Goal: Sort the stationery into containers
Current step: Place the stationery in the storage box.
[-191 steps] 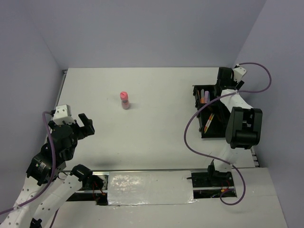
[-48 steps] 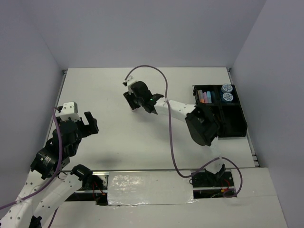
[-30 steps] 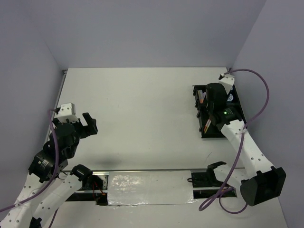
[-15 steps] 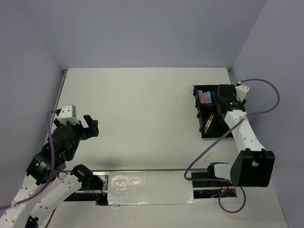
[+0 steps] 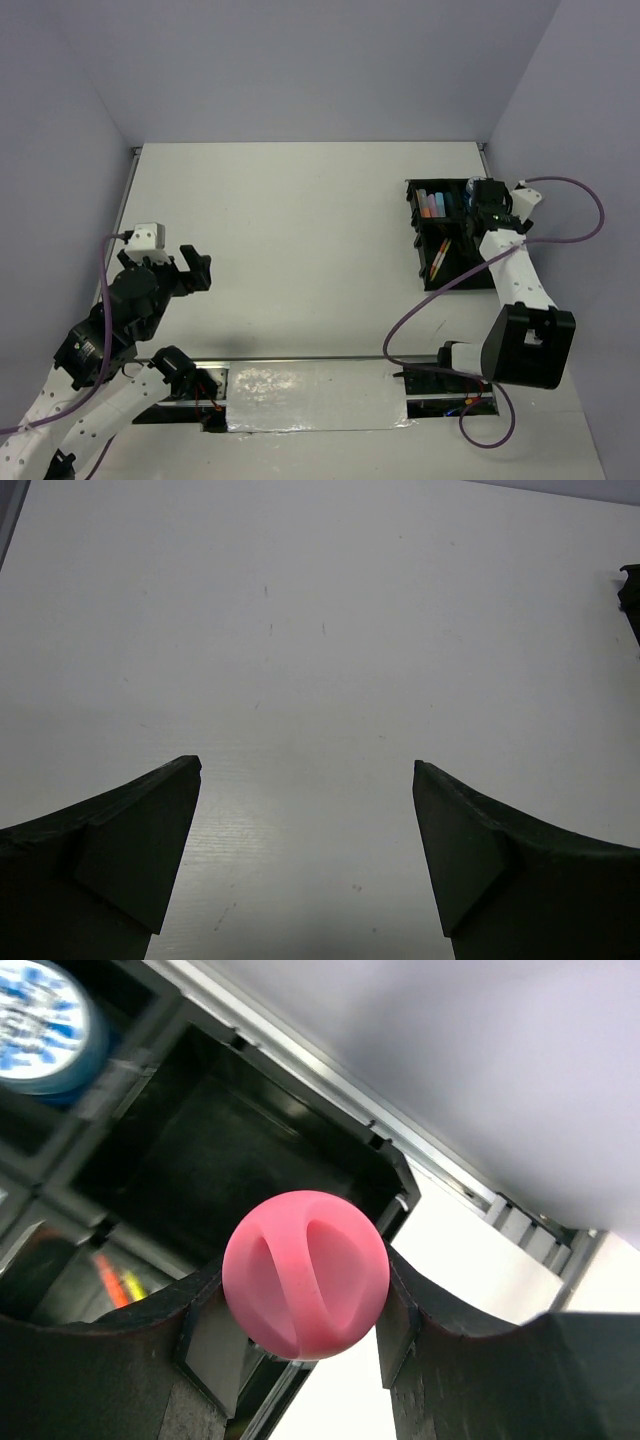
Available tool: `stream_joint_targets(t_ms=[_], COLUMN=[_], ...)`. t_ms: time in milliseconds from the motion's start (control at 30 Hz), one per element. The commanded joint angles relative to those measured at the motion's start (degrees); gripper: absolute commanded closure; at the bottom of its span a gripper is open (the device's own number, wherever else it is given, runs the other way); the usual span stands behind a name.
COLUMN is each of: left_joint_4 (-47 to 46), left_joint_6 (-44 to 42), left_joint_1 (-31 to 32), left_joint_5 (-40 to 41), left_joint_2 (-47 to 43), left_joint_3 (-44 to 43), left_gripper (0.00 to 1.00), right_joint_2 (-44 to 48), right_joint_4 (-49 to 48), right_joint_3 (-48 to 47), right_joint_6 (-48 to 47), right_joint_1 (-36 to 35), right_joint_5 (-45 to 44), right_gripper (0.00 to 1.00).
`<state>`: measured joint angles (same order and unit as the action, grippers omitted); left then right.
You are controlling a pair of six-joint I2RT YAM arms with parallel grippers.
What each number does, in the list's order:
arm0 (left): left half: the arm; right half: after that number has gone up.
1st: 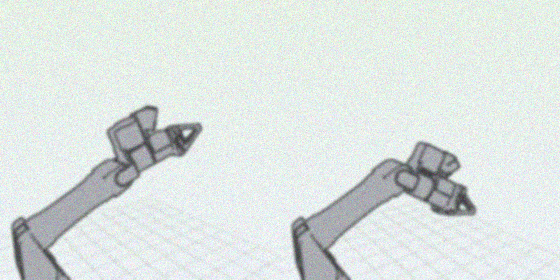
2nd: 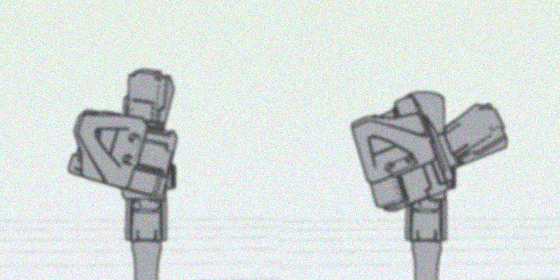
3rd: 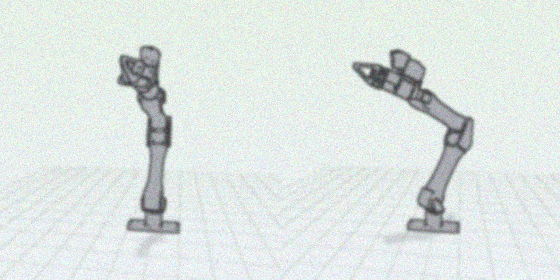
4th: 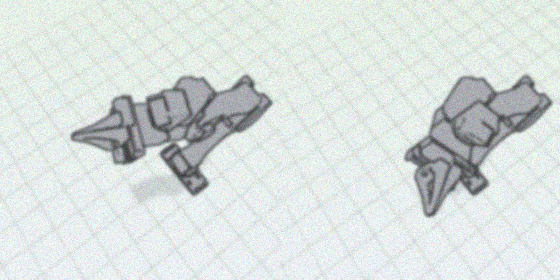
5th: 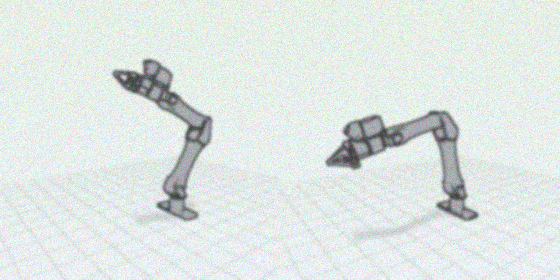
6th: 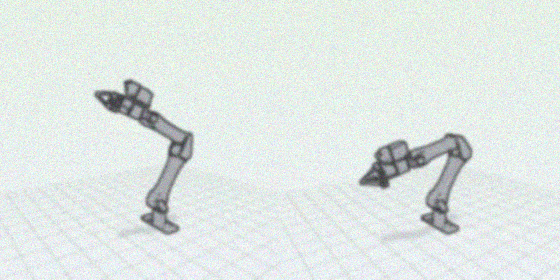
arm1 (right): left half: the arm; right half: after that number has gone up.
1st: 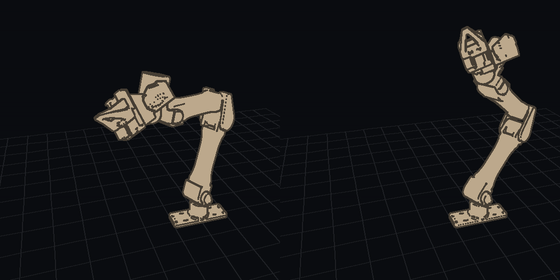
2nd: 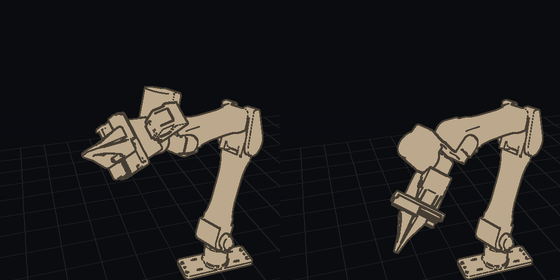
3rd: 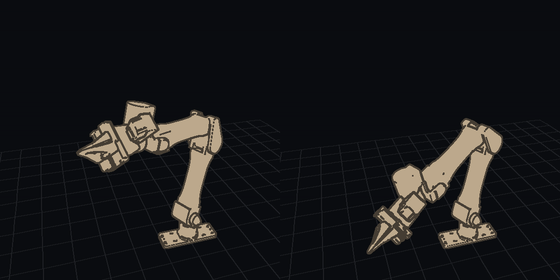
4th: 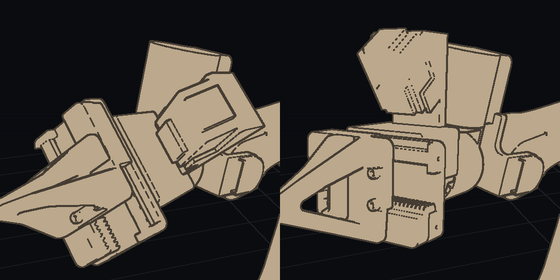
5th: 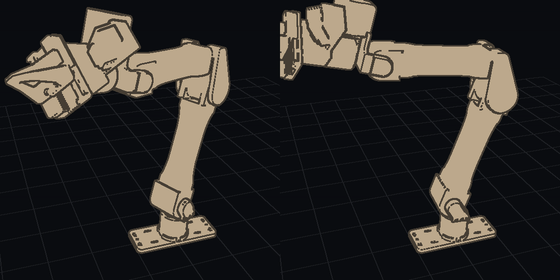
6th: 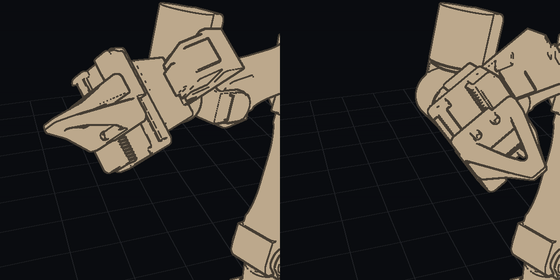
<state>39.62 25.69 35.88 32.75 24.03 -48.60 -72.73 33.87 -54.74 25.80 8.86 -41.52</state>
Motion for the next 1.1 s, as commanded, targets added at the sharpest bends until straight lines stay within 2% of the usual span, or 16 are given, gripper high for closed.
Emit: stream_joint_targets(t_ms=[0,167,233,333,367,433,467,600,633,1067], left_joint_4=[-1.2,-1.2,-1.2,-1.3,-1.2,-1.2,-1.0,-0.8,-0.7,-0.2], left_joint_6=[0.1,0.1,0.0,0.1,0.1,0.1,0.1,0.5,0.6,1.2], left_joint_1=[0.5,1.6,1.7,1.7,1.7,1.7,1.7,1.7,1.7,1.7], left_joint_5=[1.1,1.2,1.1,1.0,1.0,1.3,1.5,2.3,2.4,3.6], left_joint_2=[-0.2,0.4,1.1,2.2,2.4,3.0,3.1,4.4,4.7,7.7], left_joint_3=[-0.2,-0.1,-0.1,-0.1,-0.2,-0.2,-0.2,-0.2,-0.3,-0.5], left_gripper=[0.01,0.01,0.01,0.01,0.01,0.01,0.01,0.01,0.01,0.01], right_joint_2=[-4.5,-8.4,-8.9,-10.3,-10.8,-11.2,-11.1,-11.3,-11.4,-5.1], right_joint_4=[0.6,-1.2,-2.1,-2.4,-2.3,-2.5,-2.8,-3.5,-3.5,-6.4], right_joint_3=[-1.4,0.2,0.9,0.6,0.4,-0.2,-0.3,-2.2,-2.6,-3.3], right_joint_6=[2.3,3.9,4.0,4.3,4.4,4.3,4.0,3.7,3.6,2.1], right_joint_1=[0.8,0.9,1.0,1.0,0.9,1.0,1.0,1.0,0.9,0.4], right_joint_5=[-2.1,-0.7,0.0,0.6,0.3,0.6,0.9,2.3,2.7,8.1], right_gripper=[1.00,1.00,0.97,0.71,0.56,0.51,0.22,0.18,0.01,0.00])
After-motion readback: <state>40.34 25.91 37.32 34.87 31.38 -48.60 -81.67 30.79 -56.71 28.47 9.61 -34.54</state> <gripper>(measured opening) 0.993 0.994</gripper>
